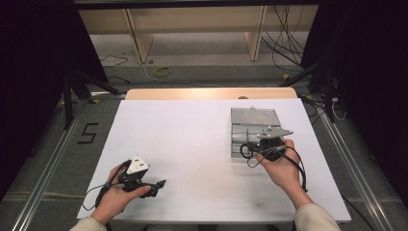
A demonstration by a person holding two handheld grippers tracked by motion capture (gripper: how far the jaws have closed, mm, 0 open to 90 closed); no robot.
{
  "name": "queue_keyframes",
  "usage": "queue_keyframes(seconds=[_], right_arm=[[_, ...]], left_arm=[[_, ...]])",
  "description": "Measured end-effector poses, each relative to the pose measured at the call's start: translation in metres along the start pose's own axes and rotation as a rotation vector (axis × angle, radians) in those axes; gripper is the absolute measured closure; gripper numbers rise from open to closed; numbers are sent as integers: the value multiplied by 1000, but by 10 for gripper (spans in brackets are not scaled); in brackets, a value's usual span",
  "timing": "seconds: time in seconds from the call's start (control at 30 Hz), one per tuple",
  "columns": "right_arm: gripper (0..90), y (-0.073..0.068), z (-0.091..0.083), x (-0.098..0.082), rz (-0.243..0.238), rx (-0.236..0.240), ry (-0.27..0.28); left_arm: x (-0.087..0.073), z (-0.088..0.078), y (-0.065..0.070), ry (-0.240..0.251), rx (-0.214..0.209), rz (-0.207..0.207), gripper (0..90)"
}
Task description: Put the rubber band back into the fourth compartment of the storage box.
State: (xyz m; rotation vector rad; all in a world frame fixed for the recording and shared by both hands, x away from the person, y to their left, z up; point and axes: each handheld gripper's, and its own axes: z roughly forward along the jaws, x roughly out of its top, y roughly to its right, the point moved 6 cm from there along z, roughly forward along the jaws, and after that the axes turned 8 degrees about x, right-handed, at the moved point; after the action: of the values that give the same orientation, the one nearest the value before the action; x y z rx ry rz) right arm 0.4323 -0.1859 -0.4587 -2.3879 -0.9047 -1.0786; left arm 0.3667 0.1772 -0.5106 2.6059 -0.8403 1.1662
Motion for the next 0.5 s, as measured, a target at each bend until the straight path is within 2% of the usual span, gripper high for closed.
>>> queue_keyframes(seconds=[0.5], right_arm=[[881,2,4,6,-22,-19,-6]], left_arm=[[0,0,0,-2,3,2,164]])
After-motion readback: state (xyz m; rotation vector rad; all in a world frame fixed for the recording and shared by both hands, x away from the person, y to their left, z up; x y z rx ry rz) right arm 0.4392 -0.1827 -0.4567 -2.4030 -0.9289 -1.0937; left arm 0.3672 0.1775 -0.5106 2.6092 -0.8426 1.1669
